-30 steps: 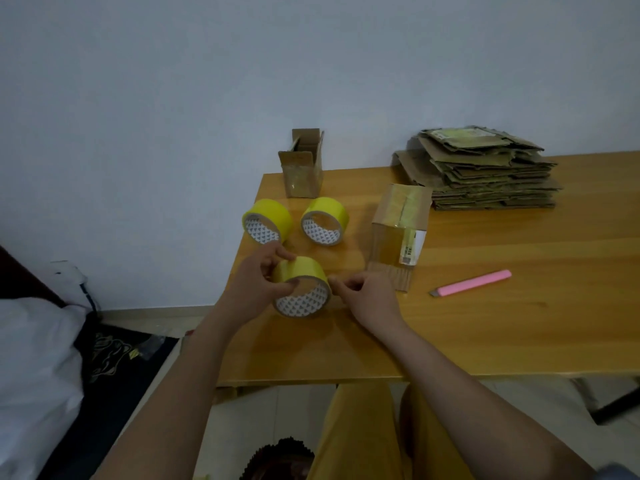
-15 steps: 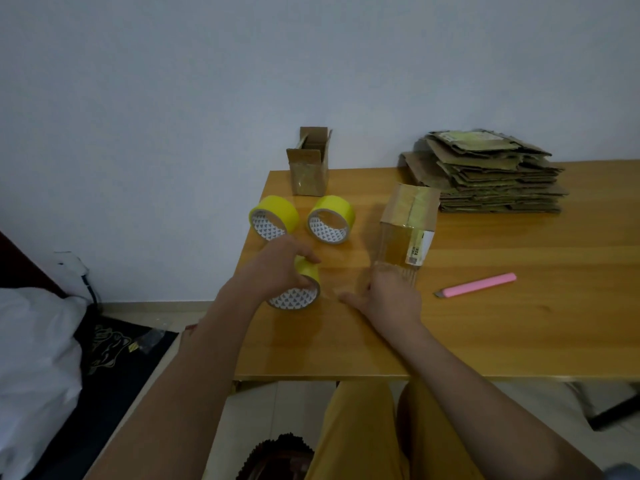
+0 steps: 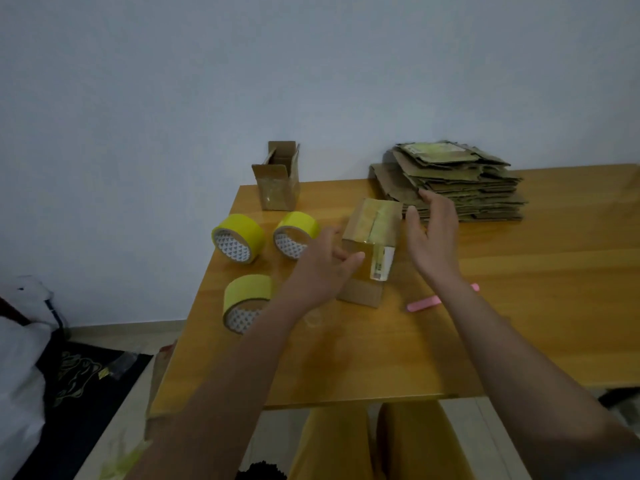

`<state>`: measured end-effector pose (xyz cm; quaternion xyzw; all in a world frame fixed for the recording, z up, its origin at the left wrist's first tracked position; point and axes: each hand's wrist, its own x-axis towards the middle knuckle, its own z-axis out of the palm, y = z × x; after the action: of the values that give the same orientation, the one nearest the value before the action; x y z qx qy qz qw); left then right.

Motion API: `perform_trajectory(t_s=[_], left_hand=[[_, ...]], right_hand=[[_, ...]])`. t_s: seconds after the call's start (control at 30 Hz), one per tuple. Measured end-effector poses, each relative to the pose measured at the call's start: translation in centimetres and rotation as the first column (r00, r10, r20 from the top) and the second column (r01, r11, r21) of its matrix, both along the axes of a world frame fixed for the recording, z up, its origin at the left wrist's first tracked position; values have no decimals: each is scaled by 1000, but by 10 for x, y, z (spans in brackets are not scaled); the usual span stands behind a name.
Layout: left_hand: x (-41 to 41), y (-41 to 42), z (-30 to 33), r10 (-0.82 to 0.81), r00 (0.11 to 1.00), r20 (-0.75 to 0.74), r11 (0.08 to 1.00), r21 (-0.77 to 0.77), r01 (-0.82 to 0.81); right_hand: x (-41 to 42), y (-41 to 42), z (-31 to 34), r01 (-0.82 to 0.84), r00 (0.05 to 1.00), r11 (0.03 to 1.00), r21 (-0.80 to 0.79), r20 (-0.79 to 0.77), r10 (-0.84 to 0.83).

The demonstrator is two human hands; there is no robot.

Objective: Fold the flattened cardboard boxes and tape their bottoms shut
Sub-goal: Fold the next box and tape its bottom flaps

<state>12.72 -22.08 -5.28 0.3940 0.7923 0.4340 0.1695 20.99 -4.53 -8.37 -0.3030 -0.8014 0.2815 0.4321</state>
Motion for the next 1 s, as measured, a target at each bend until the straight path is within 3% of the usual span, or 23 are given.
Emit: perform_trajectory(t_s=[0.07, 0.13, 0.2, 0.37, 0.7, 1.0], left_hand=[[7, 15, -3, 44, 999, -7, 999, 21, -44], [10, 25, -8, 89, 996, 27, 995, 42, -90], [9, 33, -11, 133, 986, 97, 987, 74, -140], [-2, 47, -10, 319, 941, 114, 935, 123, -332], [-11, 82, -23, 583, 808, 90, 810, -140, -569], [-18, 85, -33, 659, 734, 165, 749, -65, -659]], right_hand=[[-2, 18, 5, -89, 992, 972, -218, 70, 107], [-3, 27, 8, -208, 964, 882, -422, 66, 259], [-5, 30, 8, -283, 937, 818, -502, 39, 348], [-14, 34, 1, -130, 981, 911, -390, 85, 177], [-16, 21, -11, 85, 933, 881, -465, 347, 93], [-22, 33, -12, 166, 905, 890, -425, 424, 33]])
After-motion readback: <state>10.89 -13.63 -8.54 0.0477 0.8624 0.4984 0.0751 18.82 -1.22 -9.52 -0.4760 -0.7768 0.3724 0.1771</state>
